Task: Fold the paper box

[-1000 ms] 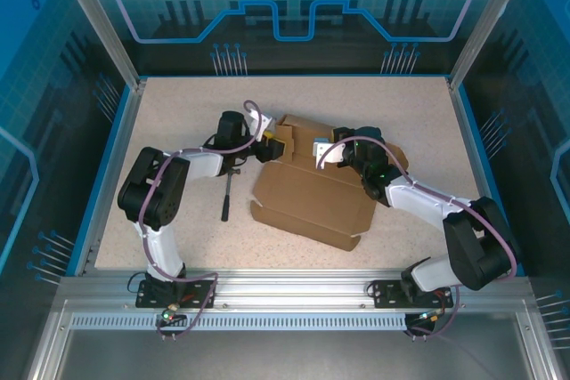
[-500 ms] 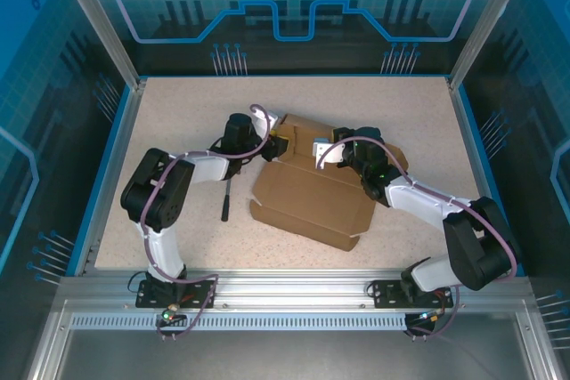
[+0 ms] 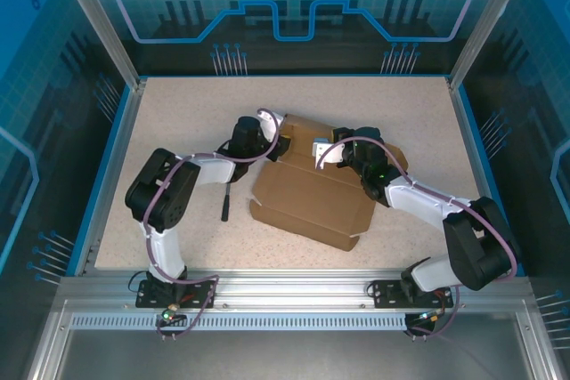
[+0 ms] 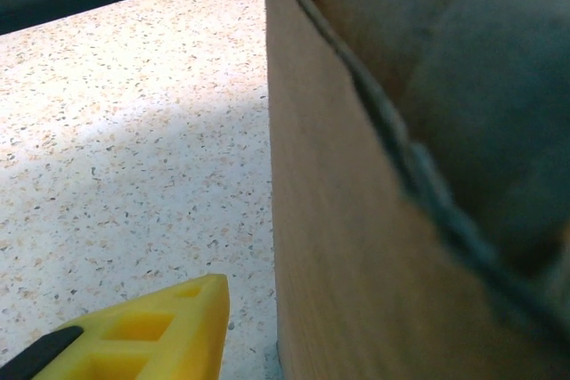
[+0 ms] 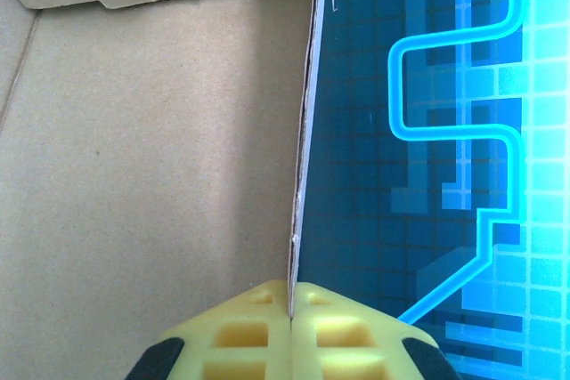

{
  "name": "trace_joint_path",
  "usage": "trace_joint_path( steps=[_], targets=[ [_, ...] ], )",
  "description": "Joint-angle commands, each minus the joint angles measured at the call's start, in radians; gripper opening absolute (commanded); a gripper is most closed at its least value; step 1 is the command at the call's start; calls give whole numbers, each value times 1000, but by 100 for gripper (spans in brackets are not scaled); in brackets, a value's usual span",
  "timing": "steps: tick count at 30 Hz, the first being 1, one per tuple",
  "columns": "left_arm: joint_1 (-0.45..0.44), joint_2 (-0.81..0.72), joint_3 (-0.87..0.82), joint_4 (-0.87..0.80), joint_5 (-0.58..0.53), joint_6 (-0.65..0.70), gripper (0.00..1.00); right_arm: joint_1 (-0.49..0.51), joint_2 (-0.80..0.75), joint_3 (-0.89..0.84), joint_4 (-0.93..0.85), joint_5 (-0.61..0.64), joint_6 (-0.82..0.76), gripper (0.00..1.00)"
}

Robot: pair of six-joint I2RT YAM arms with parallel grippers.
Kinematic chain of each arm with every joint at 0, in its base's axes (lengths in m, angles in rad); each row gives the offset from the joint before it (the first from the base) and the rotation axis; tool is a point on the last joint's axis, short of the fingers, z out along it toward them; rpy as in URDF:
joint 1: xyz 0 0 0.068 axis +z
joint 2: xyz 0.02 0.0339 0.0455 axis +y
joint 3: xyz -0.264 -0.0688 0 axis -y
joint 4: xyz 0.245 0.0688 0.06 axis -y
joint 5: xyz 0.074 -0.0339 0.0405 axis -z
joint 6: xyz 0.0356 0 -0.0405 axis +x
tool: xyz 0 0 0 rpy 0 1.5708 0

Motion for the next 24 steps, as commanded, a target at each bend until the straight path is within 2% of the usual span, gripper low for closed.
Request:
trace_joint_path(
  steps=[1,9,18,24],
  targets=[
    [-8,26,37,15,-78,22,41,18,2,19,-58,-18,-9,0],
    [-18,36,40,38,-113,11,39,16,2,20,-60,-15,-9,0],
    [-35,43,46,48,-224,2,38,18,0,23,-68,-14,-6,0],
    [-50,54,64,35,-318,-8,33,19,-7,23,-75,-13,-6,0]
  ],
)
